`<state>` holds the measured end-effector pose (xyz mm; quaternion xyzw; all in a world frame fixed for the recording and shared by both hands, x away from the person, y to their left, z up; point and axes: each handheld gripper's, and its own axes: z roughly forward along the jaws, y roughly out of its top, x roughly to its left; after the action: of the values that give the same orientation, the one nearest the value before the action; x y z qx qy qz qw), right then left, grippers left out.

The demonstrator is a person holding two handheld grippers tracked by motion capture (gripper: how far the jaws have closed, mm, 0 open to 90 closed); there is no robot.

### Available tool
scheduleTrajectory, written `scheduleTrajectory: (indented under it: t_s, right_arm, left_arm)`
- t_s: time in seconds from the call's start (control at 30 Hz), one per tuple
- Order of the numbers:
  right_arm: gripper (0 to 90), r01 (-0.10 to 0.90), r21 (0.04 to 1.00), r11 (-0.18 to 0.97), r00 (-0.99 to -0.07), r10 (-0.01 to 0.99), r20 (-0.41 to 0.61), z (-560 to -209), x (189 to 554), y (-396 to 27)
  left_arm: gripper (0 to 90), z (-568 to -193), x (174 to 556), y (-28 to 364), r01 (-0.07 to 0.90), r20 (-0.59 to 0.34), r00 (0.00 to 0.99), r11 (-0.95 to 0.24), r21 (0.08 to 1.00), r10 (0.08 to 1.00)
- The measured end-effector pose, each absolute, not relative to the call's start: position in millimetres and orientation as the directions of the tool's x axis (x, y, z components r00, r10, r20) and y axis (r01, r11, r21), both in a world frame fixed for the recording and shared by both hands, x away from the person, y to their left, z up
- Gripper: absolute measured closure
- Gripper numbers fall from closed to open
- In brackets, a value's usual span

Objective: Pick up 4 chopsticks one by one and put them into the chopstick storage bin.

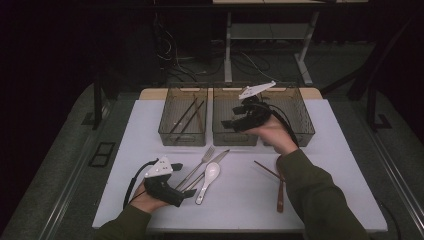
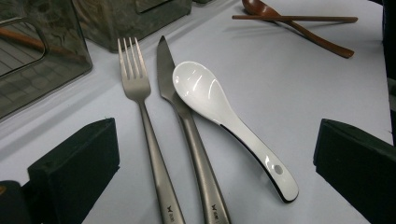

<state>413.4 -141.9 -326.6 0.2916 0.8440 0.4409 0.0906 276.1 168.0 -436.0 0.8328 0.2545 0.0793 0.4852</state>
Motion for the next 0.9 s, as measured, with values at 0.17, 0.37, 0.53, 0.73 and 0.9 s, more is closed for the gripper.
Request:
scheduleTrajectory:
  t_s: [0.17, 0.37, 0.53, 0.73, 0.9]
  right_arm:
    - [27.8, 0.402, 0.802, 0.443, -0.814, 0.573, 0.092, -328, 402, -157]
    - [27.8, 0.402, 0.8, 0.445, -0.817, 0.569, 0.093, -336, 389, -176]
    - [27.8, 0.407, 0.801, 0.439, -0.813, 0.574, 0.099, -344, 376, -196]
    - [27.8, 0.421, 0.799, 0.43, -0.806, 0.581, 0.112, -353, 361, -218]
    - [27.9, 0.427, 0.801, 0.42, -0.798, 0.591, 0.115, -358, 351, -234]
  left_arm:
    - [0.0, -436, 276, 168, 0.346, -0.115, 0.859, -0.399, 0.849, 0.499]
    - [0.0, -437, 277, 167, 0.346, -0.116, 0.859, -0.398, 0.85, 0.499]
    - [0.0, -437, 277, 167, 0.348, -0.116, 0.859, -0.4, 0.848, 0.499]
    - [0.0, -438, 277, 166, 0.347, -0.113, 0.86, -0.408, 0.844, 0.498]
    - [0.0, -437, 276, 166, 0.346, -0.113, 0.861, -0.408, 0.845, 0.497]
